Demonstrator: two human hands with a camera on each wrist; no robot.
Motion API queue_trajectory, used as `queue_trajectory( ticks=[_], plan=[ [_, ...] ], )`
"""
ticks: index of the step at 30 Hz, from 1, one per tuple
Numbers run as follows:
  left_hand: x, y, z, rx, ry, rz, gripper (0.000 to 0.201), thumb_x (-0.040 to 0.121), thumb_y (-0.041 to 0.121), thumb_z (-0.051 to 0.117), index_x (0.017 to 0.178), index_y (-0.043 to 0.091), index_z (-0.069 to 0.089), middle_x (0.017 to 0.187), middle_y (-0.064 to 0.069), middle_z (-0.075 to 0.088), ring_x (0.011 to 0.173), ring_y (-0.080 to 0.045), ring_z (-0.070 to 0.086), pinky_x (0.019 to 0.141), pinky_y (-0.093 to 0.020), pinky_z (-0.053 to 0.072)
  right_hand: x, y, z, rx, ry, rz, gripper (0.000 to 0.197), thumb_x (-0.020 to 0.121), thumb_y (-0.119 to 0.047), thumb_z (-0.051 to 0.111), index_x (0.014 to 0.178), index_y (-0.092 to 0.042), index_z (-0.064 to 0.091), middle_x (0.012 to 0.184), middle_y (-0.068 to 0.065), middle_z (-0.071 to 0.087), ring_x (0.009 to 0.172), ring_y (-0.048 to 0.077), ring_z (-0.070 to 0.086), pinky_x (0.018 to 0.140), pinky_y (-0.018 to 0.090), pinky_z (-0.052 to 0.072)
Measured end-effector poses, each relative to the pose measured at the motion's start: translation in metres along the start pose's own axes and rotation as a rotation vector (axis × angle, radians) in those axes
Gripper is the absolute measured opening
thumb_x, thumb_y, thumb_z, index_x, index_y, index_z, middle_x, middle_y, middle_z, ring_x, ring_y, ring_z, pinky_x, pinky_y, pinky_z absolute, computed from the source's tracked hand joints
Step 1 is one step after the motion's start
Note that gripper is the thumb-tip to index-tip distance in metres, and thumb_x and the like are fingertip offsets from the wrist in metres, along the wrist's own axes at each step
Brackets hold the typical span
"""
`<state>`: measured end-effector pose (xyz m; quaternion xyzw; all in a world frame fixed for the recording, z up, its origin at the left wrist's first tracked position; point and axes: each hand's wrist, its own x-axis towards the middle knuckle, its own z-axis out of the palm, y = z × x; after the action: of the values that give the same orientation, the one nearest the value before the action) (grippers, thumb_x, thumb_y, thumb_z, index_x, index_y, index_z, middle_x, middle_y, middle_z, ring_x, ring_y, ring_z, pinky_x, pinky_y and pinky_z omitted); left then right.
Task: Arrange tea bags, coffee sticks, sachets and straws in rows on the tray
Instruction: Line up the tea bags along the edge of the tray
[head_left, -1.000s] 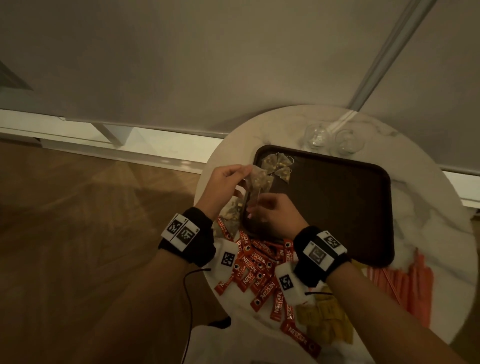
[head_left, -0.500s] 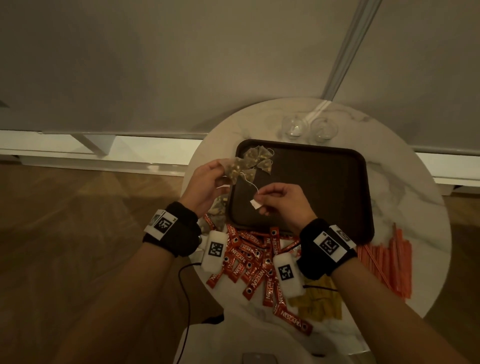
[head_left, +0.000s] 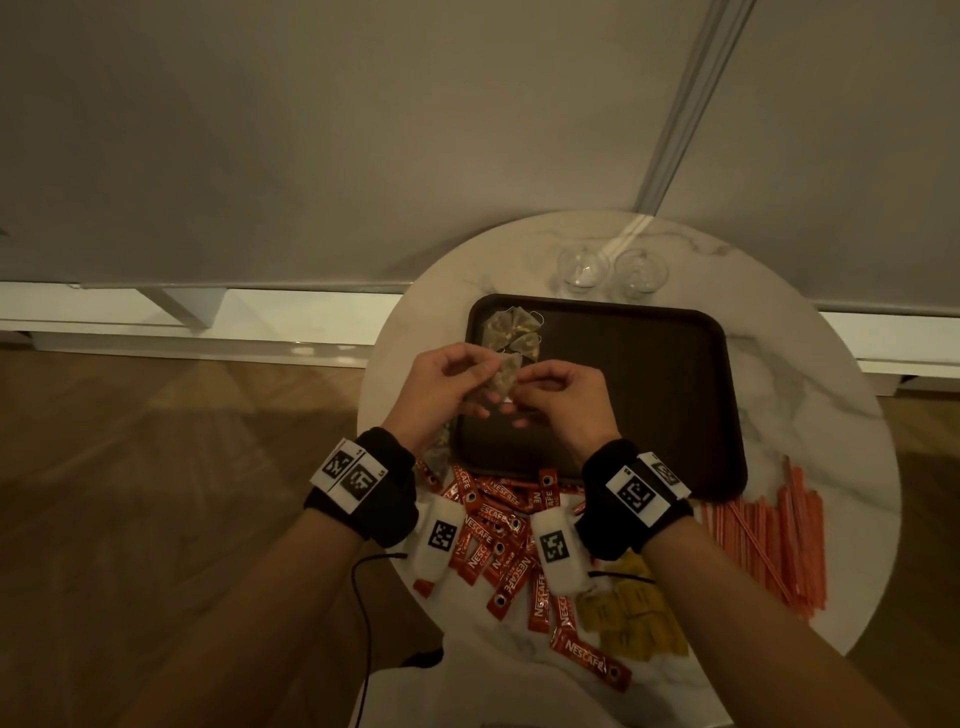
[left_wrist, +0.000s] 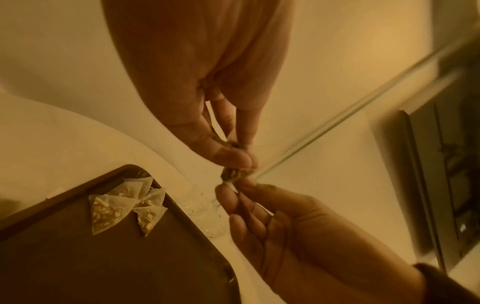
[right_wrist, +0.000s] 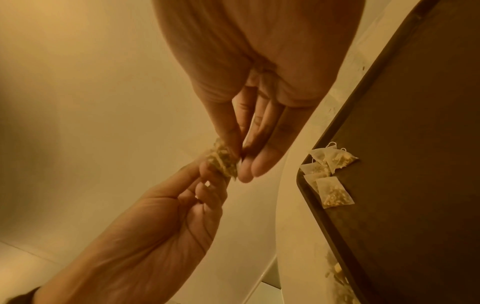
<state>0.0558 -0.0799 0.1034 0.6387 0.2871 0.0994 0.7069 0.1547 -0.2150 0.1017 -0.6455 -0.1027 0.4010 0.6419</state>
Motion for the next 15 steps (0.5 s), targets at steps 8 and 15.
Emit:
queue_trajectory(
  ticks=[8, 15],
  plan=[
    [0.007, -0.01, 0.012, 0.16, 0.081, 0.025, 0.018, 0.089, 0.018, 0.067, 0.102, 0.007, 0.071, 0.088, -0.007, 0.071, 0.062, -0.007, 0.063, 0.047, -0.023, 0.049, 0.006, 0.011, -0.004, 0.048, 0.112, -0.083, 0.014, 0.083, 0.009, 0.066, 0.096, 0.003, 0.066, 0.087, 0.015, 0.07, 0.071, 0.015, 0.068, 0.063, 0.022, 0.058],
    [0.012, -0.021, 0.025, 0.222, 0.124, -0.019, 0.025, 0.087, 0.031, 0.069, 0.109, 0.018, 0.068, 0.094, 0.004, 0.069, 0.066, -0.01, 0.066, 0.043, -0.02, 0.047, 0.012, 0.024, -0.015, 0.068, 0.137, -0.038, 0.017, 0.083, 0.007, 0.067, 0.099, 0.003, 0.066, 0.095, 0.02, 0.071, 0.08, 0.018, 0.067, 0.073, 0.024, 0.056]
  ],
)
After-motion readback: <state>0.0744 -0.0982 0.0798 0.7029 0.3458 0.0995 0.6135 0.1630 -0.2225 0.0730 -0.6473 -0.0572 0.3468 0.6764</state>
